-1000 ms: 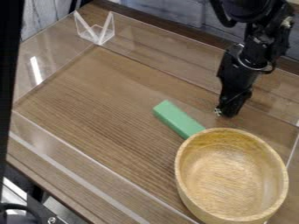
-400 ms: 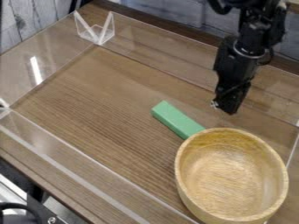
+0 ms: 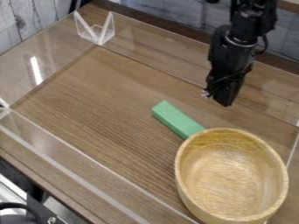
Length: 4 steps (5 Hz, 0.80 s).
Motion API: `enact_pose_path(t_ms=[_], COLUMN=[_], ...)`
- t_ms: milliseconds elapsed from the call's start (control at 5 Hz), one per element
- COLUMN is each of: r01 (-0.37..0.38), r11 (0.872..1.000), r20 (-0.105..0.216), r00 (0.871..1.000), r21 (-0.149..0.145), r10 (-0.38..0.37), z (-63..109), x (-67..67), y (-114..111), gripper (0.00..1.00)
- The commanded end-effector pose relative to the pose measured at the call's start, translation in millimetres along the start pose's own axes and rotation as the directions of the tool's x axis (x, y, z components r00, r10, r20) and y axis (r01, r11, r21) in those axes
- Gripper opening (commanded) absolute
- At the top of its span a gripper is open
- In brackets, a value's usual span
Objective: Put green object into wooden bowl
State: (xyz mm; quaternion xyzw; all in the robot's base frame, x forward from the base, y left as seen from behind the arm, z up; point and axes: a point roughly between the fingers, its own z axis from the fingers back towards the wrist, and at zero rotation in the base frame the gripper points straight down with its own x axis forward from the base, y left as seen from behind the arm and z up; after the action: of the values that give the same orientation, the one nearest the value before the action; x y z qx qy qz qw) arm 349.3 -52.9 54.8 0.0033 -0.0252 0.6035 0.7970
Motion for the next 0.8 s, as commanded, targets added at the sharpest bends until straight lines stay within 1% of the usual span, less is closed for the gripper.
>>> enact_pose_path(t_ms=[0, 200, 400, 600], r01=[0.015, 0.029, 0.046, 0.014], r11=[0.997, 0.996, 0.996, 0.997], r20=[0.008, 0.006, -0.006, -0.007], r00=[1.0, 1.0, 0.999, 1.0], r21=[-0.08, -0.079, -0.078, -0.076], r10=[-0.014, -0.029, -0.047, -0.015], z=[27.4, 27.3, 32.8, 30.4], x=[8.0, 3.2, -2.7, -14.9], y=[-3.2, 0.0, 1.1, -0.9], gripper=[0.0, 0.0, 0.0, 0.0])
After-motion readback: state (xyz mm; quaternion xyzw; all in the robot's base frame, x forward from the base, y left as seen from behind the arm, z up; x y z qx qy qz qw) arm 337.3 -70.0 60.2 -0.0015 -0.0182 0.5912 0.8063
